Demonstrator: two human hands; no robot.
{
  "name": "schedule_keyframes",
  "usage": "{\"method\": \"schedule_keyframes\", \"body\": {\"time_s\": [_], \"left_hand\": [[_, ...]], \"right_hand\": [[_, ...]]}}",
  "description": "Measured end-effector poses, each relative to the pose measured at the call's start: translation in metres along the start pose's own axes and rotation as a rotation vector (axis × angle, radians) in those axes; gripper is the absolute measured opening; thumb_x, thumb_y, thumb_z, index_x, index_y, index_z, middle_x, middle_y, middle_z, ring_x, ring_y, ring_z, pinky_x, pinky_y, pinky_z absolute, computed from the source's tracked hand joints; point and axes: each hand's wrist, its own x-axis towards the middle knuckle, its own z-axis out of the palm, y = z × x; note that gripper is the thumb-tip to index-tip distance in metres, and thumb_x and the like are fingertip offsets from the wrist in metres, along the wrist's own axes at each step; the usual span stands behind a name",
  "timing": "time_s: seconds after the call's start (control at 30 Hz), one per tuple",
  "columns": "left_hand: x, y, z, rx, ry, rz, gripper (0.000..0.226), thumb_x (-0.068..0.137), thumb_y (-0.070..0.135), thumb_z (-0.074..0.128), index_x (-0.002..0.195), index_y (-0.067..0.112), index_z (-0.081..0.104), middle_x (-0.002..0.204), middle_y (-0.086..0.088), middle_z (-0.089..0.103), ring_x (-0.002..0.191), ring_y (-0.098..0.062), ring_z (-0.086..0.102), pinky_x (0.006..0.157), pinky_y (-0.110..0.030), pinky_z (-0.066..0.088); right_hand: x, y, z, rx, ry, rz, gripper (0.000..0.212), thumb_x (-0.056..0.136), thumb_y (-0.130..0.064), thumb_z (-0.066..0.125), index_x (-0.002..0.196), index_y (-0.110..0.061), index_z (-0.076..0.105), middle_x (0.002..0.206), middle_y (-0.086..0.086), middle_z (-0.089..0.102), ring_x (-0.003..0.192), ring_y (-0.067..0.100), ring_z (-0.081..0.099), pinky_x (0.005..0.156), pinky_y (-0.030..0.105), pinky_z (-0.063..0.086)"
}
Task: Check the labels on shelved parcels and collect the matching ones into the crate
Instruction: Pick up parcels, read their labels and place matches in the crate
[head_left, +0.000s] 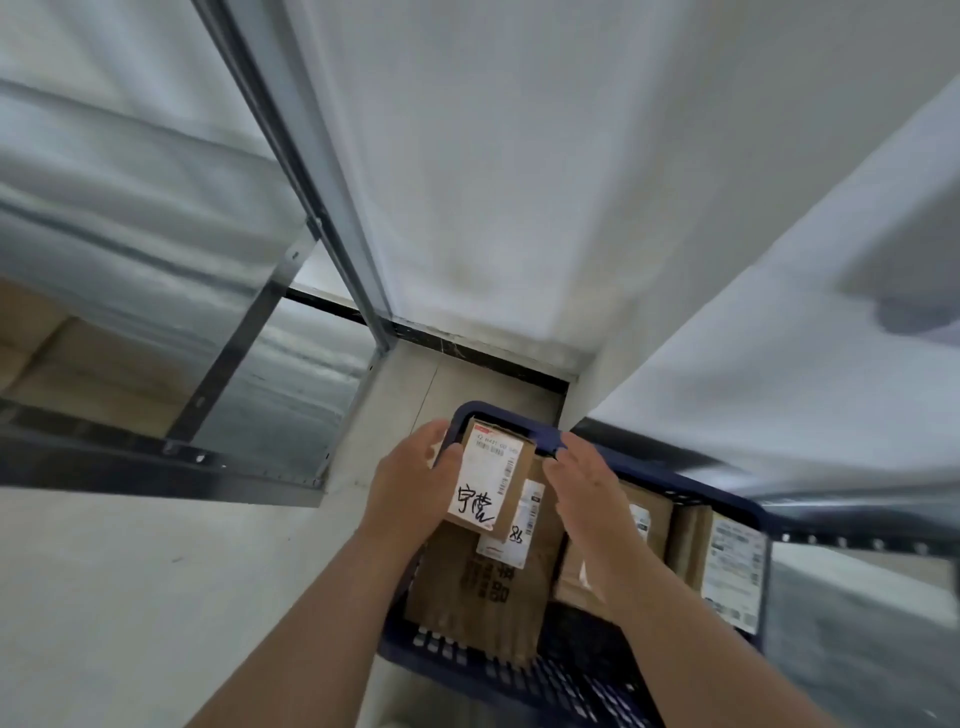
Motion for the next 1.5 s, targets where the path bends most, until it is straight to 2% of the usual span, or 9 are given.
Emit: {"method": "schedule_keyframes", "body": {"time_s": [0.1,0.2,0.33,0.43,0.7,0.97,1.2,1.37,1.5], "left_hand": [[-0.050,0.055,-0.041,-0.193,0.042,-0.002,0.047,0.100,0.020,0.065,0.146,0.025,0.053,0.143,0.007,0.060,0.125,-0.010,0.058,0.085,-0.016,0.043],[-0.107,0.124,-0.085,-0.386,0.027,0.029,0.044,0.097,0.014,0.068,0.133,0.037,0.057,0.137,0.010,0.064,0.120,-0.005,0.062,0.096,-0.023,0.048],[-0.186,0.216,-0.142,-0.485,0.044,0.170,0.040,0.099,0.016,0.064,0.132,0.040,0.062,0.127,0.020,0.069,0.103,0.011,0.065,0.084,-0.012,0.047],[-0.242,0.276,-0.180,-0.563,0.049,0.290,0.036,0.101,0.019,0.062,0.132,0.039,0.063,0.125,0.020,0.070,0.118,0.005,0.063,0.097,-0.018,0.044],[-0.369,0.390,-0.239,-0.695,-0.105,0.645,0.023,0.107,0.023,0.052,0.121,0.032,0.067,0.119,0.012,0.075,0.112,-0.010,0.071,0.097,-0.030,0.052],[-0.518,0.441,-0.212,-0.675,-0.572,0.888,0.026,0.104,0.018,0.055,0.120,0.033,0.070,0.117,0.013,0.076,0.109,-0.007,0.072,0.097,-0.030,0.053],[-0.672,0.438,-0.107,-0.562,-1.025,1.076,0.031,0.095,0.020,0.064,0.125,0.021,0.070,0.122,0.007,0.076,0.110,-0.010,0.073,0.091,-0.024,0.055],[-0.786,0.431,-0.020,-0.519,-1.250,1.057,0.042,0.081,0.028,0.060,0.121,0.019,0.071,0.121,0.000,0.076,0.110,-0.011,0.072,0.084,-0.014,0.054],[-0.886,0.420,0.060,-0.473,-1.384,1.058,0.028,0.098,0.012,0.065,0.124,0.021,0.068,0.120,0.003,0.076,0.108,-0.010,0.072,0.081,-0.012,0.054]], "right_hand": [[-0.058,-0.052,-0.031,0.035,0.010,-0.075,0.041,0.108,-0.014,0.053,0.148,-0.020,0.053,0.147,0.003,0.059,0.136,0.024,0.056,0.116,0.043,0.045],[-0.129,-0.118,-0.061,0.019,-0.006,-0.152,0.037,0.108,-0.015,0.052,0.144,-0.022,0.059,0.135,-0.006,0.066,0.126,0.014,0.061,0.116,0.044,0.046],[-0.229,-0.195,-0.104,0.077,0.068,-0.308,0.028,0.104,-0.012,0.060,0.126,-0.027,0.068,0.119,-0.012,0.072,0.114,0.008,0.067,0.108,0.039,0.053],[-0.300,-0.240,-0.132,0.105,0.123,-0.440,0.029,0.103,-0.015,0.063,0.127,-0.030,0.067,0.121,-0.015,0.071,0.108,-0.001,0.067,0.105,0.034,0.054],[-0.487,-0.296,-0.200,0.159,0.399,-0.675,0.033,0.103,-0.018,0.063,0.132,-0.034,0.064,0.130,-0.016,0.068,0.120,0.006,0.065,0.113,0.041,0.051],[-0.670,-0.230,-0.239,0.298,0.800,-0.821,0.035,0.102,-0.016,0.066,0.126,-0.041,0.066,0.127,-0.015,0.071,0.122,0.004,0.065,0.103,0.031,0.055],[-0.804,-0.103,-0.292,0.413,1.210,-0.806,0.033,0.100,-0.012,0.068,0.121,-0.038,0.069,0.122,-0.014,0.075,0.121,0.004,0.065,0.093,0.022,0.053],[-0.884,-0.012,-0.338,0.502,1.441,-0.741,0.030,0.093,-0.020,0.070,0.119,-0.034,0.069,0.119,-0.011,0.075,0.115,0.001,0.066,0.085,0.012,0.051],[-0.942,0.070,-0.382,0.507,1.545,-0.670,0.038,0.100,-0.003,0.065,0.115,-0.038,0.069,0.113,-0.019,0.077,0.108,-0.001,0.068,0.087,0.016,0.054]]}}
